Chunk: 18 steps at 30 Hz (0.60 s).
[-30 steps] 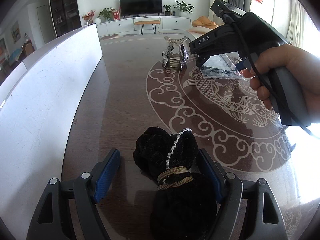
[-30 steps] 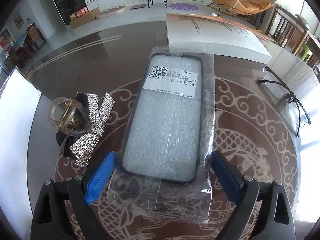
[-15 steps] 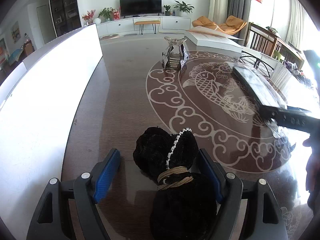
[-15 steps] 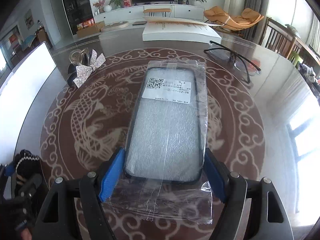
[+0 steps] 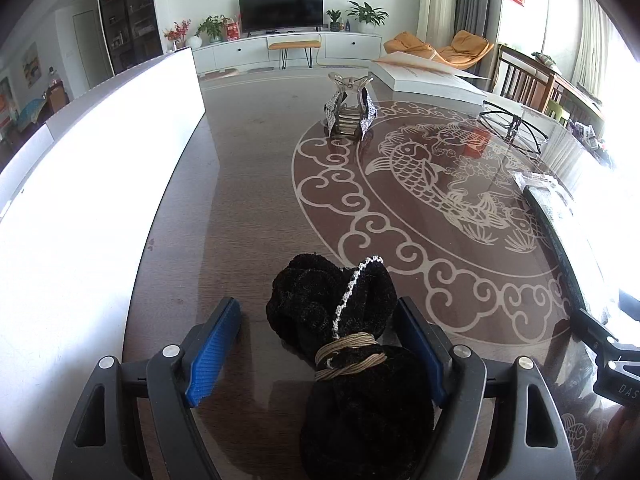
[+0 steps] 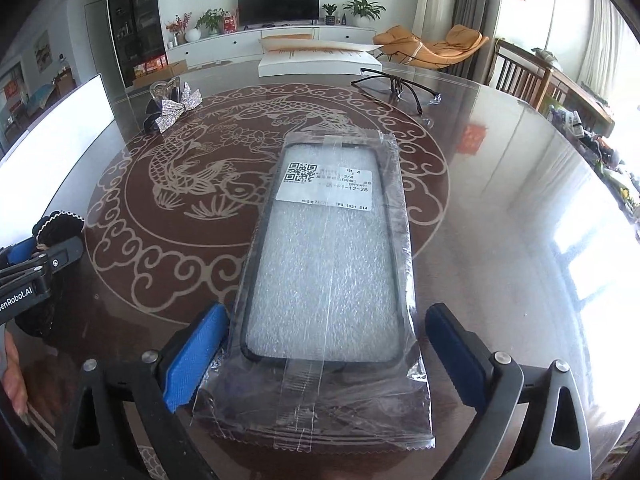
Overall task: Organize objects
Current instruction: 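Grasp the bagged phone case with the right tool while the left tool holds the socks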
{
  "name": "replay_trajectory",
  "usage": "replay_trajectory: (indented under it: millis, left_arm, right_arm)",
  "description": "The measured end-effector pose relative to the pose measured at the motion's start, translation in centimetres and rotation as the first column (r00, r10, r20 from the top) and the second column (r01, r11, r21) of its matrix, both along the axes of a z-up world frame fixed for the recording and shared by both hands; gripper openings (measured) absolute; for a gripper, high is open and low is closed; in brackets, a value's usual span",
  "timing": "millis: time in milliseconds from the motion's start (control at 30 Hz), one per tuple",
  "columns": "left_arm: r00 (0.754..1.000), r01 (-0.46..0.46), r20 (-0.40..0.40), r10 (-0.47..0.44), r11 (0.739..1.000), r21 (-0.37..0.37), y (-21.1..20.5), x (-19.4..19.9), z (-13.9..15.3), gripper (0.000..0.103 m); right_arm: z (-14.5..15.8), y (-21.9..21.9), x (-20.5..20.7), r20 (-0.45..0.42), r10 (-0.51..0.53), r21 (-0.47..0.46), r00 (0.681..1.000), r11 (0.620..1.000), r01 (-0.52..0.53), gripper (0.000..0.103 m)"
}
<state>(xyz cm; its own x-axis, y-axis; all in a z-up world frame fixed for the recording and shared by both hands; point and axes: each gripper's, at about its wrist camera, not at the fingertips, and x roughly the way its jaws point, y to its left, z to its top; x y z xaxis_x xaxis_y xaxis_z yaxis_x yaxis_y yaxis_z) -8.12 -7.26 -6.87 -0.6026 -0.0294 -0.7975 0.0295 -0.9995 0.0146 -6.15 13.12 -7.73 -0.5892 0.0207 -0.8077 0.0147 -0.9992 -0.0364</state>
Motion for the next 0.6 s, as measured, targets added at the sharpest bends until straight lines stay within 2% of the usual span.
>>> replay_trajectory:
  millis: [67, 133, 600]
  left_arm:
    - [1.000, -0.012, 0.017, 0.012, 1.000, 0.003, -0.18, -0.29, -0.17, 0.098]
    - [0.999, -0.018, 0.030, 0.018, 1.000, 0.005, -0.08, -0.67, -0.29, 0.103]
    - [0.999, -0.020, 0.029, 0.020, 1.000, 0.006, 0.03, -0.81, -0.18, 0.103]
  right_arm:
    - [-0.11, 0.18, -0.11, 0.005, -0.007, -0.007, 1.000, 1.000, 0.007, 0.103]
    - [-0.22, 0.47, -0.21, 0.011, -0.010, -0.027, 1.000, 1.000, 0.010, 0.103]
    - [-0.25, 0.45, -0.33, 0.012, -0.011, -0.028, 1.000, 1.000, 0.012, 0.103]
